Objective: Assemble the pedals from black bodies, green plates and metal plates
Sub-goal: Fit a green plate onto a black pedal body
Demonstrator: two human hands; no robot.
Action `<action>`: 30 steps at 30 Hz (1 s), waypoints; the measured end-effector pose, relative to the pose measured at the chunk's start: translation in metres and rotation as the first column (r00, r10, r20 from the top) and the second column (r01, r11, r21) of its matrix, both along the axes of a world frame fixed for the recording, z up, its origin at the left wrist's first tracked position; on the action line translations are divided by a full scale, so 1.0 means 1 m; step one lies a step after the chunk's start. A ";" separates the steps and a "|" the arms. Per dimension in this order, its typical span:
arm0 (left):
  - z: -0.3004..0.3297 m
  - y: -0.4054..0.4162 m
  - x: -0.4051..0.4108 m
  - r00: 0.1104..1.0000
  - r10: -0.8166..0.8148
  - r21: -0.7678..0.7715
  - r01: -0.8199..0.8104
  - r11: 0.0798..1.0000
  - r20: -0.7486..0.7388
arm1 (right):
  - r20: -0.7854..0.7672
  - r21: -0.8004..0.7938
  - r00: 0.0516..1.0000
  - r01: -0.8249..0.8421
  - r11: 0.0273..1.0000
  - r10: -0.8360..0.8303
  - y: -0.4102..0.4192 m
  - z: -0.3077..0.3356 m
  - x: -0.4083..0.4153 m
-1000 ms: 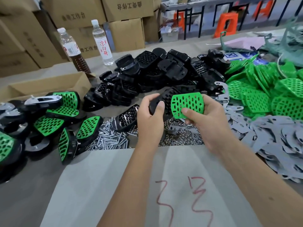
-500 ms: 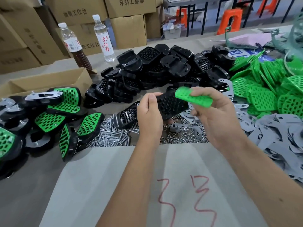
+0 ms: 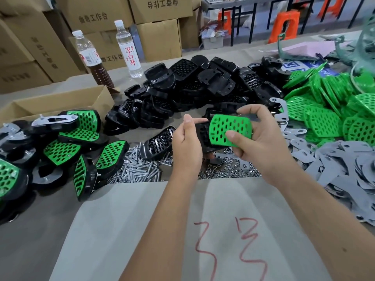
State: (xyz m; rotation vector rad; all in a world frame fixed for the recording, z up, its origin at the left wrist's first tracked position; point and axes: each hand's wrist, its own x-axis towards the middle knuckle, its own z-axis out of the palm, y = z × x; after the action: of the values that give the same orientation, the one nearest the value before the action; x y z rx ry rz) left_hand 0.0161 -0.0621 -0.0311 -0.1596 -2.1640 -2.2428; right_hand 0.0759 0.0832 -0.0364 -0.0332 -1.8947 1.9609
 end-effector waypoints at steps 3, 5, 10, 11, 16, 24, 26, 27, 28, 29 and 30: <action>-0.001 -0.001 0.001 1.000 -0.008 -0.021 0.008 1.000 -0.006 | -0.008 0.121 1.000 -0.013 0.993 0.014 -0.004 0.000 0.001; -0.001 0.000 0.001 1.000 -0.007 -0.036 0.007 0.999 -0.028 | -0.008 0.185 0.999 0.036 0.982 -0.035 -0.006 -0.001 0.001; -0.001 0.002 0.002 0.998 -0.006 -0.041 0.004 0.999 -0.064 | -0.020 0.155 0.993 0.118 0.981 -0.116 -0.010 -0.002 0.000; -0.001 0.002 0.003 0.998 -0.009 -0.043 0.006 0.999 -0.063 | -0.020 0.152 0.992 0.124 0.981 -0.122 -0.010 -0.002 0.000; -0.001 0.001 0.004 0.997 0.010 -0.039 -0.013 0.999 -0.082 | -0.022 0.186 0.987 0.160 0.970 -0.158 -0.013 0.000 0.001; -0.004 0.001 0.004 0.989 -0.043 -0.067 0.034 0.997 -0.139 | -0.003 0.227 0.976 0.215 0.950 -0.220 -0.012 -0.002 -0.001; -0.006 0.000 0.004 0.977 -0.113 -0.129 0.091 0.987 -0.181 | 0.007 0.256 0.961 0.265 0.930 -0.276 -0.011 -0.004 -0.001; -0.006 -0.001 0.003 0.971 -0.153 -0.161 0.124 0.979 -0.185 | 0.013 0.261 0.956 0.278 0.924 -0.292 -0.009 -0.005 -0.001; -0.008 -0.002 0.003 0.964 -0.185 -0.188 0.149 0.971 -0.191 | 0.022 0.266 0.953 0.285 0.921 -0.302 -0.008 -0.005 -0.001; -0.009 -0.002 0.002 0.960 -0.206 -0.197 0.169 0.966 -0.187 | 0.031 0.269 0.951 0.288 0.919 -0.307 -0.006 -0.005 -0.001; -0.010 -0.003 0.000 0.963 -0.212 -0.185 0.180 0.966 -0.168 | 0.041 0.267 0.950 0.288 0.919 -0.310 -0.004 -0.005 -0.001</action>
State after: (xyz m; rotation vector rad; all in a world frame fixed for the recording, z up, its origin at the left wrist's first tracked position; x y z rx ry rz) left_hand 0.0166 -0.0650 -0.0413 -0.5897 -2.3222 -2.0333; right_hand 0.0746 0.0790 -0.0416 -0.3151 -2.0452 1.5218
